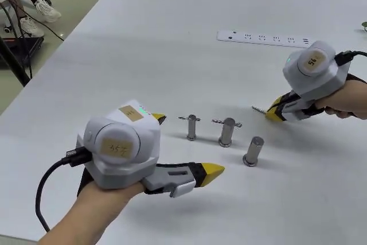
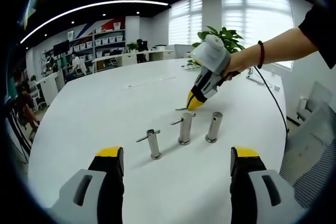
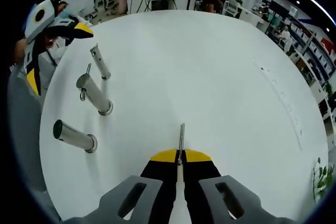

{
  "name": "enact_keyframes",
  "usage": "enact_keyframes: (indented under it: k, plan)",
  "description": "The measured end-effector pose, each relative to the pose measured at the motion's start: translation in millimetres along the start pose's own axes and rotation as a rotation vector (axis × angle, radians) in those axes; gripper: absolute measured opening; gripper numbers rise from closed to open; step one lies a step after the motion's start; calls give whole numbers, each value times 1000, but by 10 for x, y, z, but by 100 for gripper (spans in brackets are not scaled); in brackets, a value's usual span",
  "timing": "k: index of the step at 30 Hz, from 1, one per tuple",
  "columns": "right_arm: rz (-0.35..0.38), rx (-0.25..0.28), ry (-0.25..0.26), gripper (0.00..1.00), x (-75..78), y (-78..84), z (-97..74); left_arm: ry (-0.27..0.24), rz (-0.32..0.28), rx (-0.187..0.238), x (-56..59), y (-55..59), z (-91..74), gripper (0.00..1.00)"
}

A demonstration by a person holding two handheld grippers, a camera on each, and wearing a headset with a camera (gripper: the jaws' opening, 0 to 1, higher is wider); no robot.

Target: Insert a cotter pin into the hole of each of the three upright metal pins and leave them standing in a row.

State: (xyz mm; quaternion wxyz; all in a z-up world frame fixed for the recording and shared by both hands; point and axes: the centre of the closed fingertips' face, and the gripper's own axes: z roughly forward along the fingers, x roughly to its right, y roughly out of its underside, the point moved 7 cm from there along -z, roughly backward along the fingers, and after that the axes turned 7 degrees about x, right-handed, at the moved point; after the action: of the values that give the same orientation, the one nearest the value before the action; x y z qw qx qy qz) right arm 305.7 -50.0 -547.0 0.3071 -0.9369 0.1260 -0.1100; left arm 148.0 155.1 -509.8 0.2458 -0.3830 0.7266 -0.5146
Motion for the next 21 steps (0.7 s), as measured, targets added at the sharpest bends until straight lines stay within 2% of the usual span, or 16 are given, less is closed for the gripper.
enact_keyframes:
  k: [3, 6, 9, 12, 13, 21]
  plan:
    - [-27, 0, 17, 0, -21, -7, -9, -5, -2, 5, -12, -10, -10, 82]
    - [9, 26, 47, 0, -27, -41, -58, -7, -1, 3, -15, -14, -19, 80]
    - [9, 46, 53, 0, -53, -75, -116, -5, 6, -10, -13, -8, -28, 78]
    - [8, 67, 68, 0, -76, -118, -196, -13, 18, -28, -13, -9, -47, 70]
    - [5, 77, 71, 0, -68, -88, -197, -13, 15, -31, -12, -21, -55, 68]
    - [-38, 132, 70, 0, -275, -193, -437, 4, 31, -20, 19, -103, -89, 64]
